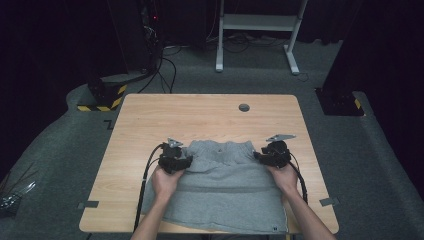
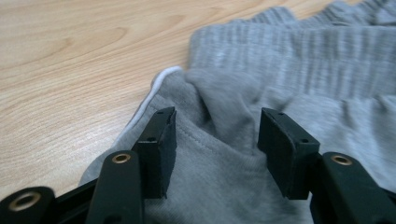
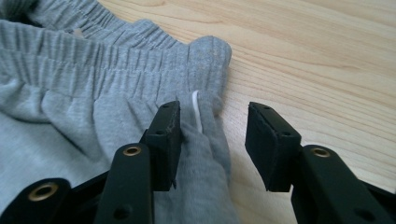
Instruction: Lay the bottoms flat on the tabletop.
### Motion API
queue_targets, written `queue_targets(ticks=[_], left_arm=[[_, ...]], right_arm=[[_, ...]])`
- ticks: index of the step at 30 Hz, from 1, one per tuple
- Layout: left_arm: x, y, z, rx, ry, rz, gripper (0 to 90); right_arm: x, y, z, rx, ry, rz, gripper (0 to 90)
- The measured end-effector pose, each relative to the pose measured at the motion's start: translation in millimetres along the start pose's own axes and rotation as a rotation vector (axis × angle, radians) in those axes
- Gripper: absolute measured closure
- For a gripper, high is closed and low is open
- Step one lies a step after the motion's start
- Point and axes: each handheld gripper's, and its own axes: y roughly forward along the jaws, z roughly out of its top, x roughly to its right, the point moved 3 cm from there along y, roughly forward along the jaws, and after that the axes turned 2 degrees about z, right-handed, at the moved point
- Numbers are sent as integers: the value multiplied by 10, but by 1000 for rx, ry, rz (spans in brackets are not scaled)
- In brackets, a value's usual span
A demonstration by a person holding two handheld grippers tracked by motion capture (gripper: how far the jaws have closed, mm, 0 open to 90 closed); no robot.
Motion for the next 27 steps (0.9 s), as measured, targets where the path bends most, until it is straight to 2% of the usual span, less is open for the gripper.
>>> queue_targets(ticks=[1,2,3,4,5,6,7,8,10,13,14,16,18,19,20,21,22,24,26,27], left_arm=[[-18,39,-3,-11,-5,2,473],[-15,73,-7,-42,13,7,488],[-15,73,-7,-42,13,7,515],[52,119,-12,-74,102,61,537],[85,115,1,-91,127,61,578],[85,115,1,-91,127,61,640],[114,99,22,-117,160,59,693],[115,85,21,-119,169,58,745],[81,23,24,-86,153,62,820],[-10,-155,67,4,96,60,837],[-22,-202,83,23,94,63,837],[-14,-224,96,15,96,61,827],[8,-110,67,-94,134,80,739],[16,-70,50,-106,160,102,689],[16,-70,50,-106,160,102,636],[15,-52,49,-85,154,95,594],[13,-64,60,-61,144,80,559],[5,-99,86,-16,132,77,505],[-7,-123,103,2,125,78,483],[-46,-163,142,32,111,86,478]], right_arm=[[-2,21,5,-6,1,1,544],[-7,56,8,-12,-1,4,545],[-17,86,3,-21,-5,9,556],[-37,119,-11,-43,-7,21,592],[-53,158,-31,-73,-23,34,639],[-73,183,-51,-82,-46,39,698],[-82,180,-54,-91,-67,35,757],[-86,172,-55,-100,-68,38,794],[-67,140,-65,-90,-96,11,826],[7,-6,-58,-26,-92,-17,832],[25,-73,-50,1,-84,-23,832],[43,-179,-29,39,-92,-36,829],[37,-200,-31,31,-95,-52,811],[43,-166,-47,5,-83,-41,778],[43,-166,-47,5,-83,-41,778],[73,-85,-99,-54,-54,-26,674],[81,-72,-119,-61,-47,-32,639],[98,-83,-156,-35,-27,-19,588],[109,-120,-149,-8,-24,-20,566],[112,-141,-138,8,-21,-19,564]])
